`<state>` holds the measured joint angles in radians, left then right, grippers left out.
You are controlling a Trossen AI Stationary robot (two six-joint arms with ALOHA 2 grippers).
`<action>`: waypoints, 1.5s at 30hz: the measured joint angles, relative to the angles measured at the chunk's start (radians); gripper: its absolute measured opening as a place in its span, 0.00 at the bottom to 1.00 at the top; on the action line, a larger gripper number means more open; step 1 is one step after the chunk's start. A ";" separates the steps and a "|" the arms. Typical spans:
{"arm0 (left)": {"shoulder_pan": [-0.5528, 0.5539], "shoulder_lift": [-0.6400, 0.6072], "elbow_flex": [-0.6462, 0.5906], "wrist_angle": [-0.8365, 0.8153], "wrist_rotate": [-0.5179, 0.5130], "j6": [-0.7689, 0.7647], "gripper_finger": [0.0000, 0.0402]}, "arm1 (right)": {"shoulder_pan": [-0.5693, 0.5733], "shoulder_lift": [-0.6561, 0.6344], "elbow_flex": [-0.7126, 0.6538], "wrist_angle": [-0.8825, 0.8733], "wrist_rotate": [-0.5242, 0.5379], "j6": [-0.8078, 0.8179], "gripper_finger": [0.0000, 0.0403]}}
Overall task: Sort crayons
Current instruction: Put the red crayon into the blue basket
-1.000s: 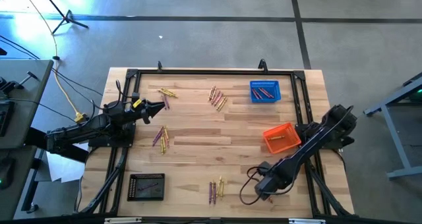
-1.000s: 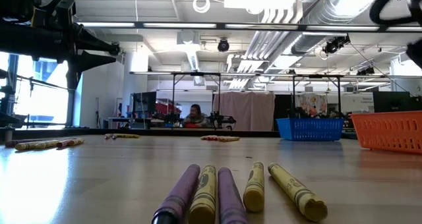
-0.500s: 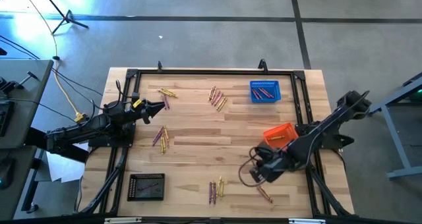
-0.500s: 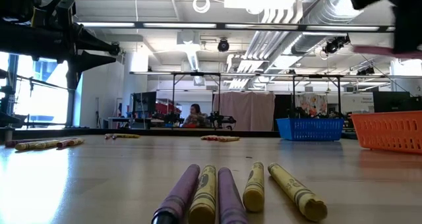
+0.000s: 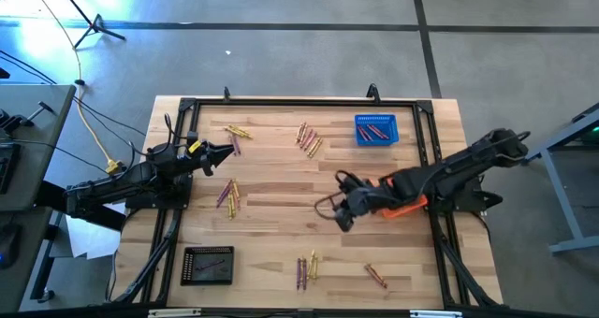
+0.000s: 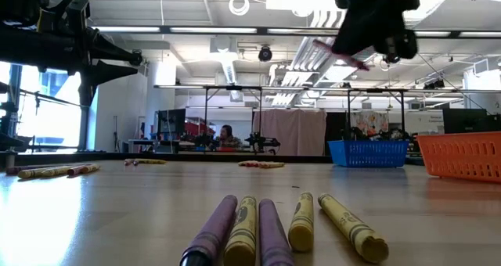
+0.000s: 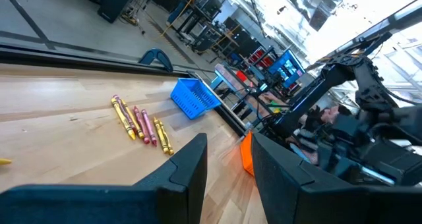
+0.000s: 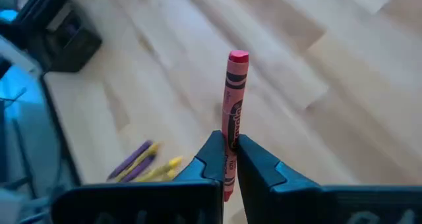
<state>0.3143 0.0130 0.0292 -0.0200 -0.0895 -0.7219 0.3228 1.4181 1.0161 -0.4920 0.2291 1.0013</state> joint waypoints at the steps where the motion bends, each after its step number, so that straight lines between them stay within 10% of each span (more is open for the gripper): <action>1: 0.000 0.000 0.000 0.000 0.000 0.000 0.26 | -0.024 0.000 0.000 0.000 0.001 -0.028 0.03; 26: 0.000 0.000 0.000 0.000 0.000 0.000 0.26 | -0.774 0.000 0.000 -0.317 0.231 -0.547 0.03; 45: 0.000 0.000 0.000 0.000 0.000 0.000 0.26 | -0.862 0.000 0.000 -0.350 0.186 -0.739 0.03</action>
<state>0.3143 0.0128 0.0292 -0.0200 -0.0896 -0.7219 -0.5392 1.4178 1.0164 -0.8417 0.4152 0.2626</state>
